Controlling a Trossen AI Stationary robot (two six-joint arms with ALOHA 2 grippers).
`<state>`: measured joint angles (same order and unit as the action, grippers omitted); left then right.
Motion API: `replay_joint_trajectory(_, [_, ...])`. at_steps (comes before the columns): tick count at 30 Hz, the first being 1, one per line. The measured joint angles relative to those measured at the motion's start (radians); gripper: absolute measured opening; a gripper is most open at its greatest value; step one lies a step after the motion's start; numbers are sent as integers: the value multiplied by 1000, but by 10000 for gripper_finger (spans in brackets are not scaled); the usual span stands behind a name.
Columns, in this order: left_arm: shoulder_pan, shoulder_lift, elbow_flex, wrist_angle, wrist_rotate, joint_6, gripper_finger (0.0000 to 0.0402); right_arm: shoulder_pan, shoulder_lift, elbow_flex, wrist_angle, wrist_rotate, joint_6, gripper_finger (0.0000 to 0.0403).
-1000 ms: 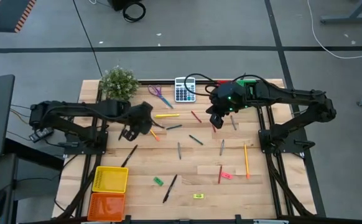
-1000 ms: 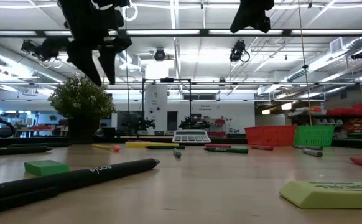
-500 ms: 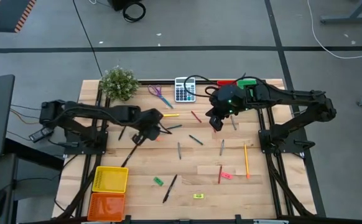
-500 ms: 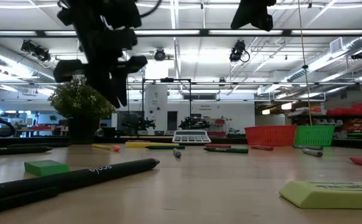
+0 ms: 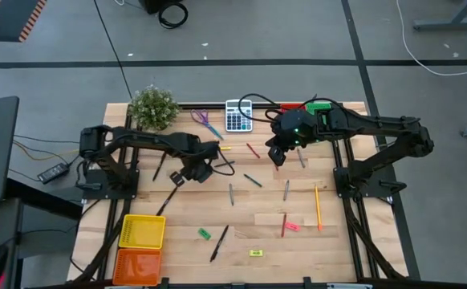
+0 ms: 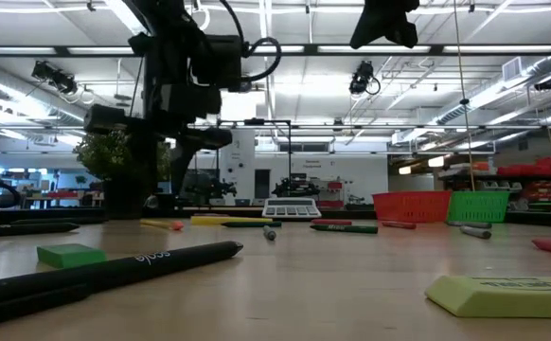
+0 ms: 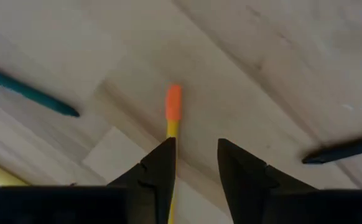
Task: Sort crayons/erasers/pens/pencils in bins
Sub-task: Put the top yellow pencil into the yellow bin
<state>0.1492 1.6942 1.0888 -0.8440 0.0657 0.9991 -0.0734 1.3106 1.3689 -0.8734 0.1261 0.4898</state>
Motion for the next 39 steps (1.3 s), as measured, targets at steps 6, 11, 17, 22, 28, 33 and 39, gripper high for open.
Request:
replay_joint_trajectory(6, [-1,42,1,39,2,32,176,0,0,0,0,3,-3,10])
replay_joint_trajectory(11, [-1,87,1,64,0,16,199,0,0,0,1,7,-2,10])
replay_joint_trajectory(17, [4,151,2,118,2,-23,194,0,0,-1,5,19,31,10])
replay_joint_trajectory(22, [2,182,7,111,2,-78,154,6,0,-1,5,19,60,10])
replay_joint_trajectory(28, [-1,172,5,120,-2,-94,61,22,0,-1,5,29,60,10])
replay_joint_trajectory(33, [-3,175,21,87,-2,-102,24,24,0,-1,5,49,60,10])
replay_joint_trajectory(39, [-8,181,172,-54,1,-189,55,24,0,-1,4,50,54,10])
